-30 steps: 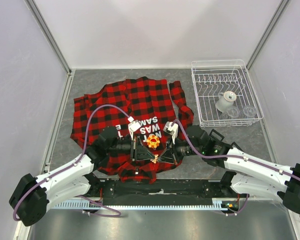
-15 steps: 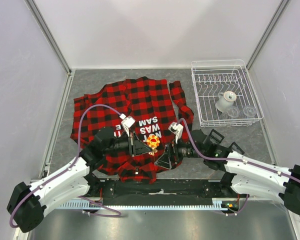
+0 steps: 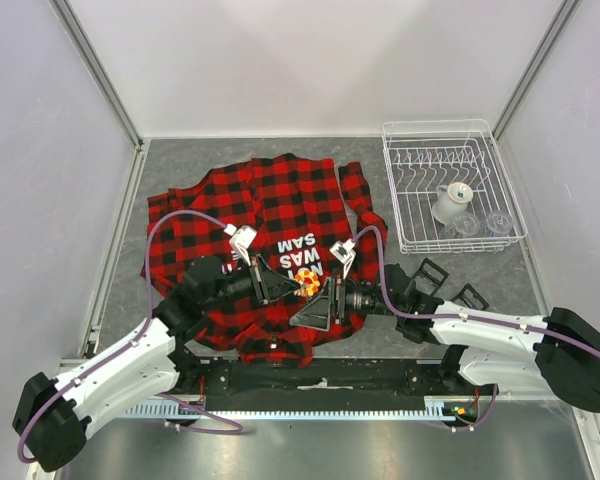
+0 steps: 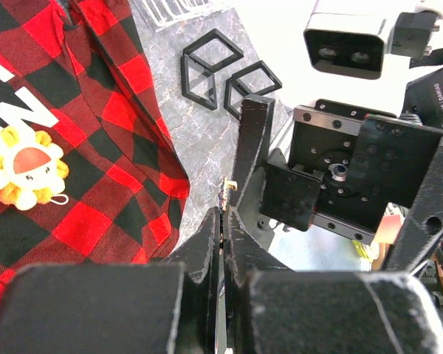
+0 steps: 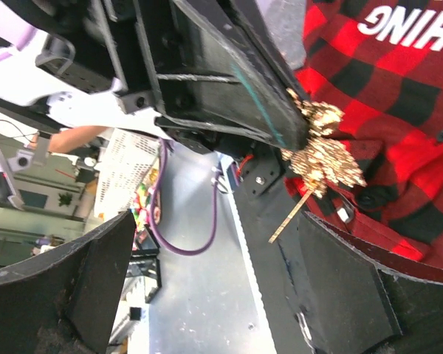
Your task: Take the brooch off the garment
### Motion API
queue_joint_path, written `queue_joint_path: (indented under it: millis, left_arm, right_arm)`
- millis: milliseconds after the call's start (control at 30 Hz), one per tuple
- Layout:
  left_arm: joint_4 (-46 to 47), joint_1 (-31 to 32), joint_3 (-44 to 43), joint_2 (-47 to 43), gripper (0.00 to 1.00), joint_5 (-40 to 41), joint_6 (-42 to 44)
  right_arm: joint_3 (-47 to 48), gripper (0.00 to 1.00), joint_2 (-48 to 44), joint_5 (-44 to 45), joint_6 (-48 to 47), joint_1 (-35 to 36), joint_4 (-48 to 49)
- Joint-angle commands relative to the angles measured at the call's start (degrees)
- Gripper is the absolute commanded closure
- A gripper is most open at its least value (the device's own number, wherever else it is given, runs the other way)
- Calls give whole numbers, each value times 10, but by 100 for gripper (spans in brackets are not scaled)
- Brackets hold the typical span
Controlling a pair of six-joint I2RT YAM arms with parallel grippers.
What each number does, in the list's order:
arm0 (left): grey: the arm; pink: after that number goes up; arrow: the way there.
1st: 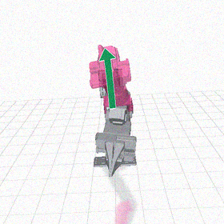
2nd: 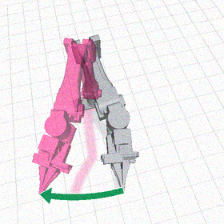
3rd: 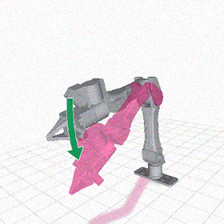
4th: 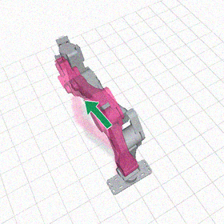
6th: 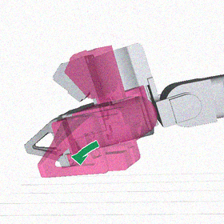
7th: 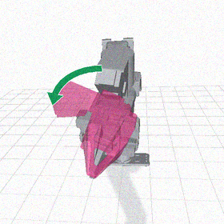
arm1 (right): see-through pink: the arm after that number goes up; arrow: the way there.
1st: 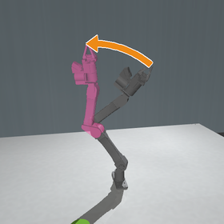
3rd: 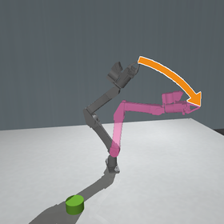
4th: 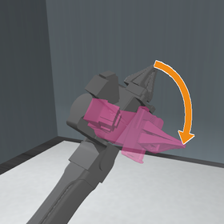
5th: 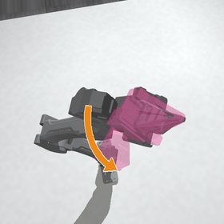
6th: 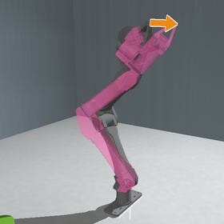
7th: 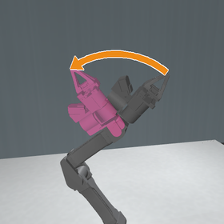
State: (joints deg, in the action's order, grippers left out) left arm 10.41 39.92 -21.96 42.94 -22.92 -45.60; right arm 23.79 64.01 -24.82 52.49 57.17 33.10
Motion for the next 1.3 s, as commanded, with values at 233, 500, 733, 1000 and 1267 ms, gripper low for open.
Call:
queue_joint_path:
  millis: [233,500,733,1000,1267]
  left_arm:
    - [43,-5,21,0,98,-13,-17]
    - [101,-5,43,25,98,-92,-30]
    - [151,-12,65,24,98,-113,-55]
    - [304,-29,99,62,98,-172,-115]
    - [383,-29,109,54,98,-208,-121]
  right_arm:
    - [42,2,1,-7,20,2,55]
    - [116,2,10,3,-71,-4,-55]
    - [194,2,-61,54,-205,-18,-301]
    - [107,6,-171,22,-225,-48,-348]
    - [8,33,-200,-52,-188,-48,-184]
